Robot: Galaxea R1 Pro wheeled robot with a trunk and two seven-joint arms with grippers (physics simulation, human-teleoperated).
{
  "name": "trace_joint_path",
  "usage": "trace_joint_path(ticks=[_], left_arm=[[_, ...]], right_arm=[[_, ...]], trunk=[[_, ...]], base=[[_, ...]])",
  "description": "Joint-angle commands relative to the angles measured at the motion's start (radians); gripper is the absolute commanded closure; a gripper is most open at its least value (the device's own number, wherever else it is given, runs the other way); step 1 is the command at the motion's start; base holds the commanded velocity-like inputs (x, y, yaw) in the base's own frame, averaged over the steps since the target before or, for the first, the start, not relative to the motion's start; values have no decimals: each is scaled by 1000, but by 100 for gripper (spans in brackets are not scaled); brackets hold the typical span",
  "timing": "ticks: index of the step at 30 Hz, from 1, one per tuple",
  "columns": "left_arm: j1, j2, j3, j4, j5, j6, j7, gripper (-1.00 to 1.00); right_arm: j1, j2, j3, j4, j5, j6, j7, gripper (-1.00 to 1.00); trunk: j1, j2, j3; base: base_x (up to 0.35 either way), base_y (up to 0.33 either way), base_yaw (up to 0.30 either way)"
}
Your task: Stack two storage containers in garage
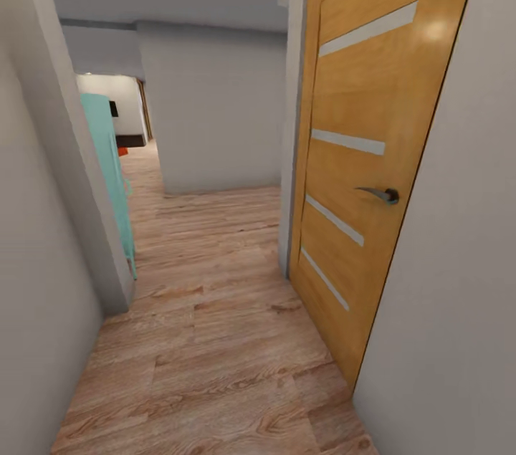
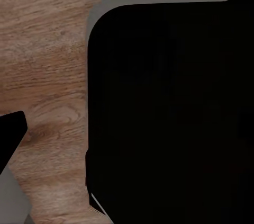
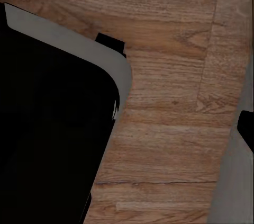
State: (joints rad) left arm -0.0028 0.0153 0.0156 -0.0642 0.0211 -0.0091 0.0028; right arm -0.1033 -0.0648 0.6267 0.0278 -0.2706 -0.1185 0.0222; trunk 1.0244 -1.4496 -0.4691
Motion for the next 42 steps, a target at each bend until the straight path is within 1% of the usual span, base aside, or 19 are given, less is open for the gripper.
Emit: trace_joint_path(ticks=[1,14,42], left_arm=[[0,0,1,0,2,-1,0,-100],[0,0,1,0,3,-1,0,-100],[0,-1,1,0,3,0,0,-100]], right_arm=[[-1,0,8,3,-10,-6,2,-100],[-1,0,8,3,-11,-6,2,-100],[-1,0,8,3,-12,-6,2,-100]], trunk=[[1,0,-1],[1,0,-1],[1,0,-1]], base=[[321,0,270],[321,0,245],[321,0,9]])
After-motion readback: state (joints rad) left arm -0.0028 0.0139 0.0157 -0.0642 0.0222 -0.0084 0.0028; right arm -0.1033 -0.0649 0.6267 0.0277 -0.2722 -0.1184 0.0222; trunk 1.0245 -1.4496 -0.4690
